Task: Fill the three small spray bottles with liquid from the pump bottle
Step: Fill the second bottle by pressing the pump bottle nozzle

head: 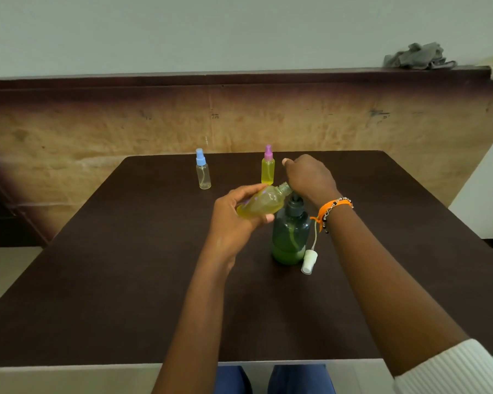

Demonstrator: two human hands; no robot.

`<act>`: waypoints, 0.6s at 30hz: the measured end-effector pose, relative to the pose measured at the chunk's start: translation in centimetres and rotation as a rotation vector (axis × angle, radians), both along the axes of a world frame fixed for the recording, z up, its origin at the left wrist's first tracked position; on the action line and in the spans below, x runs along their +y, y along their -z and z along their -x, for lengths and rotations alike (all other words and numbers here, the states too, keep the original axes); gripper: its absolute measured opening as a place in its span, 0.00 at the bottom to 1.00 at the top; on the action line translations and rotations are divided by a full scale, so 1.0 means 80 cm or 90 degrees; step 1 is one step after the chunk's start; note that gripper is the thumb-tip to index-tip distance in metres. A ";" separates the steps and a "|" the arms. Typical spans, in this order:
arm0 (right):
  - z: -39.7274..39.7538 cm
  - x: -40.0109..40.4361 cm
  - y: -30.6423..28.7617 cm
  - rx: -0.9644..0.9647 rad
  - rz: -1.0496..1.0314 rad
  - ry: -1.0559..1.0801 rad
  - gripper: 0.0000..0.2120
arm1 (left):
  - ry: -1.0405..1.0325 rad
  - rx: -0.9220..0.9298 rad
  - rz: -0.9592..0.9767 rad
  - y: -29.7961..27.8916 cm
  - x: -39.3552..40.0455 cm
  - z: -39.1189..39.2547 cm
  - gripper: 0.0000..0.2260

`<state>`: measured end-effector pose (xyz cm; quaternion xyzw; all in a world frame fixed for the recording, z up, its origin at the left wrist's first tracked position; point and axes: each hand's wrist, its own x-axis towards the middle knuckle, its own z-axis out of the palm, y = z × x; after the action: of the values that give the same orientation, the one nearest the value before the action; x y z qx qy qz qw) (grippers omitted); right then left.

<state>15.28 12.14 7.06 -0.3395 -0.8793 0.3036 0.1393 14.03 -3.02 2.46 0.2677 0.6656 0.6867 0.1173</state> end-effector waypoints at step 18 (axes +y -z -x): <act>-0.005 -0.003 0.009 -0.011 -0.001 0.031 0.14 | 0.006 -0.014 0.011 0.012 -0.002 0.005 0.25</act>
<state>15.67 11.90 6.37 -0.3636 -0.8721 0.2965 0.1393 13.65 -3.15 1.52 0.2624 0.6688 0.6834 0.1298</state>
